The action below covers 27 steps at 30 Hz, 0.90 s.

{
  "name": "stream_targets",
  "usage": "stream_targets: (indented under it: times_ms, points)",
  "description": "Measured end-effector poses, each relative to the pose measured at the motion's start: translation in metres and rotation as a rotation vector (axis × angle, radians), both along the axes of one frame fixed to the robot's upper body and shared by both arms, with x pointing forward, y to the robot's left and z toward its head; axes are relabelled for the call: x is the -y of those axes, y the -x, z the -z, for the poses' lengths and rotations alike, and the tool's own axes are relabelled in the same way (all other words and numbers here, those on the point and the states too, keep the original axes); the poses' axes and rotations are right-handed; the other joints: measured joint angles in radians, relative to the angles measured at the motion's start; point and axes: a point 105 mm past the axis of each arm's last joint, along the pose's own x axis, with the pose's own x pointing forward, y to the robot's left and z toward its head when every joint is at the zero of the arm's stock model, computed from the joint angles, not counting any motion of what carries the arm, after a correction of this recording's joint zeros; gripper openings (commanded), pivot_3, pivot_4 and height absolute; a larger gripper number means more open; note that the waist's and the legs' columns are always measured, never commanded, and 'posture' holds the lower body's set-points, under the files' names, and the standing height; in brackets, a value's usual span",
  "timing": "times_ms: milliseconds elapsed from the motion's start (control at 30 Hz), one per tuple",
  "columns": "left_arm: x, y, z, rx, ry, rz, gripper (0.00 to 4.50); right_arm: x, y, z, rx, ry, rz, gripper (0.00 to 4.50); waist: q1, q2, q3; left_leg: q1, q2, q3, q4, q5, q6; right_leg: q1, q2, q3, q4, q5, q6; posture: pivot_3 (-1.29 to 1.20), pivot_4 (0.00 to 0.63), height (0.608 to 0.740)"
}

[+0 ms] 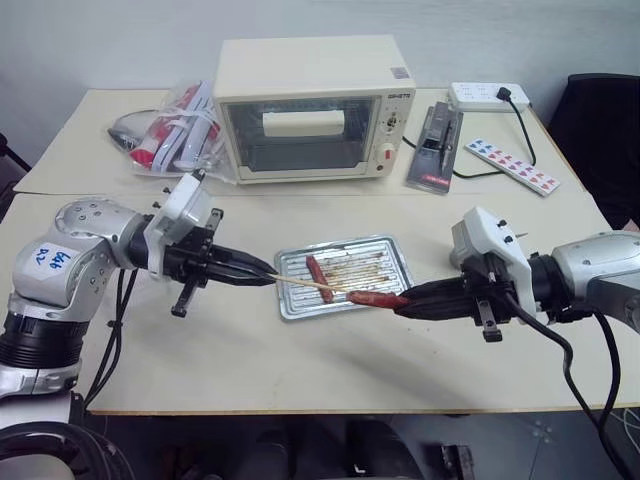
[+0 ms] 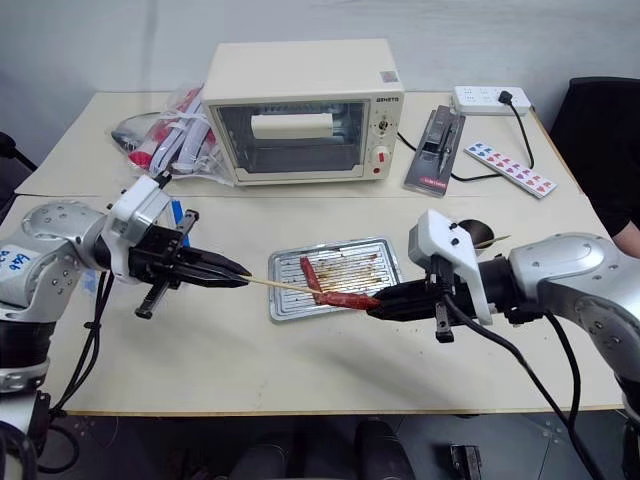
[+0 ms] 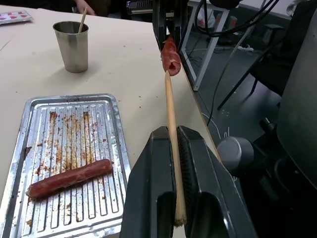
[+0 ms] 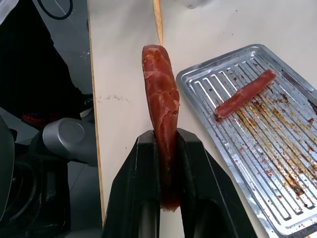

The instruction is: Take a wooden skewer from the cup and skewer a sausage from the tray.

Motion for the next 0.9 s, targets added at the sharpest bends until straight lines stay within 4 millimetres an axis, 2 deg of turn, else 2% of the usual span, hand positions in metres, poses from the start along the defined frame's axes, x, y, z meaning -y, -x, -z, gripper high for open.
stream_targets:
  times_ms: [900]
  points:
    - [-0.0016,-0.0016,0.0005,-0.015,-0.015,0.014,0.0,-0.0007,0.0006,0.0015,-0.019,-0.009,0.008,0.31,0.0,0.0,0.0,0.0,0.0,0.0,0.0,0.0,0.0,0.0,0.0,0.0,0.0,0.0,0.0,0.0,0.15,0.74]
